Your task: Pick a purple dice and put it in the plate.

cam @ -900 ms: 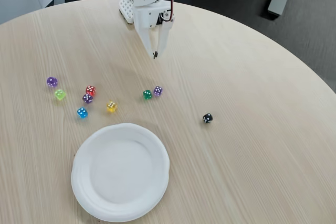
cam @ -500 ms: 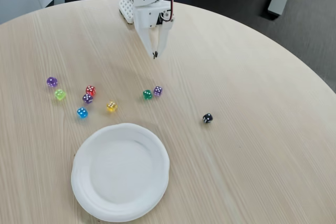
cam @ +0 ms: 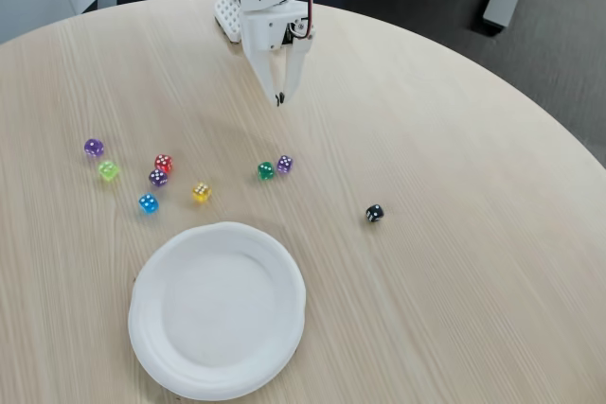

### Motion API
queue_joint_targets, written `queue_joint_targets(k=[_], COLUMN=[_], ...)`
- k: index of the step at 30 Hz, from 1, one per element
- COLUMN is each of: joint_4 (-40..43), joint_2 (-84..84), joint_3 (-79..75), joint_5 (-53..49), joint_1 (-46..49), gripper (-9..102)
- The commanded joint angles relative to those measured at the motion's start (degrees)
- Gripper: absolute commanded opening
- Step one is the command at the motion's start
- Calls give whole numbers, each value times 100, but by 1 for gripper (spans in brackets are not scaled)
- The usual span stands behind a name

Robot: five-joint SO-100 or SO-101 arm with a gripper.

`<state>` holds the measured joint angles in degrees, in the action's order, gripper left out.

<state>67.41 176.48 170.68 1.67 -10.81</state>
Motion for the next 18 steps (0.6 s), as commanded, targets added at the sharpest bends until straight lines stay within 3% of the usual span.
queue_joint_targets(k=[1,18], joint_4=[35,35], joint_2=[53,53], joint_3=[-35,-35], joint_5=[44,176], joint_1=[-35,35], gripper=[1,0])
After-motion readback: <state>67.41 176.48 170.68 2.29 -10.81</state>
